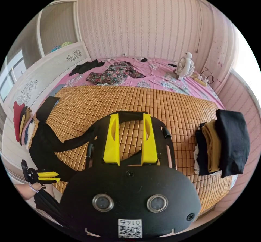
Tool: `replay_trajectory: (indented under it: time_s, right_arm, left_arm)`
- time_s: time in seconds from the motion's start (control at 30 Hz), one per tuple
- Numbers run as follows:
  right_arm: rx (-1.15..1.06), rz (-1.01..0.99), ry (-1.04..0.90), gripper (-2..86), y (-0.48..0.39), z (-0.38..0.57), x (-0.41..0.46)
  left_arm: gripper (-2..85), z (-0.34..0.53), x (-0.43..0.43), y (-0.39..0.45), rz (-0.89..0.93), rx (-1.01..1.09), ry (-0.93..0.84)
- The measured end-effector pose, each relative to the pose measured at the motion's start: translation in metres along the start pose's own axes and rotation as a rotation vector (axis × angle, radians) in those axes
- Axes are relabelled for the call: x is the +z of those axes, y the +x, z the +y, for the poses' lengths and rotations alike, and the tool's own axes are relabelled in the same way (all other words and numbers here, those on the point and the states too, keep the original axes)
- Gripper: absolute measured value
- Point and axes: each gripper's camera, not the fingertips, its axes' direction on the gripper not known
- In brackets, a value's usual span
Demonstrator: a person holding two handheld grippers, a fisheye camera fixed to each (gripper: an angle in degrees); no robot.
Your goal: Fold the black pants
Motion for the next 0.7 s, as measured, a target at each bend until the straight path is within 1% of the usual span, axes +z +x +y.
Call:
replay_trajectory:
  time_s: [0.07, 0.1, 0.13, 0.17, 0.2, 0.23, 0.27, 0.3, 0.37, 0.43, 0.5, 0.53, 0.6, 0.67, 0.7]
  right_arm:
    - [0.010, 0.009, -0.061, 12.5, 0.010, 0.031, 0.017]
    - [0.060, 0.087, -0.127, 11.1, 0.019, 0.052, 0.033]
    - [0.101, 0.114, -0.171, 10.4, 0.025, 0.061, 0.041]
    - [0.160, 0.097, -0.258, 9.0, 0.036, 0.078, 0.055]
    - [0.220, 0.039, -0.320, 7.6, 0.047, 0.093, 0.064]
    - [0.249, 0.014, -0.344, 6.9, 0.052, 0.099, 0.067]
    - [0.256, -0.009, -0.275, 5.5, 0.058, 0.108, 0.059]
    - [0.251, -0.039, -0.260, 4.1, 0.063, 0.115, 0.052]
    - [0.229, -0.080, -0.265, 2.0, 0.070, 0.126, 0.037]
    - [0.236, -0.133, -0.225, 2.0, 0.079, 0.140, 0.003]
    - [0.312, -0.247, -0.160, 2.0, 0.085, 0.166, -0.064]
    - [0.324, -0.261, -0.133, 2.0, 0.084, 0.174, -0.083]
    - [0.384, -0.234, -0.052, 2.0, 0.081, 0.200, -0.152]
    - [0.409, -0.188, 0.002, 2.0, 0.081, 0.205, -0.188]
    - [0.388, -0.163, 0.032, 2.7, 0.083, 0.197, -0.200]
  left_arm:
    - [6.3, 0.001, 0.006, 0.005, 0.007, 0.008, -0.004]
    - [6.4, 0.001, 0.007, 0.007, 0.002, 0.016, -0.005]
    - [6.6, 0.000, 0.011, 0.014, -0.016, 0.040, -0.012]
    - [6.9, -0.003, 0.014, 0.021, -0.036, 0.067, -0.024]
    - [7.0, -0.004, 0.017, 0.025, -0.047, 0.080, -0.032]
    - [7.2, -0.006, 0.022, 0.030, -0.074, 0.101, -0.051]
    - [6.8, -0.008, 0.029, 0.035, -0.112, 0.123, -0.080]
    - [6.7, -0.009, 0.034, 0.036, -0.130, 0.132, -0.101]
    - [6.0, -0.006, 0.040, 0.035, -0.135, 0.129, -0.087]
    - [5.4, -0.005, 0.041, 0.033, -0.125, 0.113, -0.081]
    - [4.9, 0.000, 0.042, 0.031, -0.109, 0.112, -0.064]
    - [4.6, 0.004, 0.042, 0.029, -0.094, 0.114, -0.044]
    - [4.8, 0.009, 0.041, 0.027, -0.043, 0.114, -0.035]
    - [5.1, 0.015, 0.029, 0.026, 0.074, 0.108, 0.005]
    - [5.2, 0.016, 0.023, 0.026, 0.091, 0.111, 0.028]
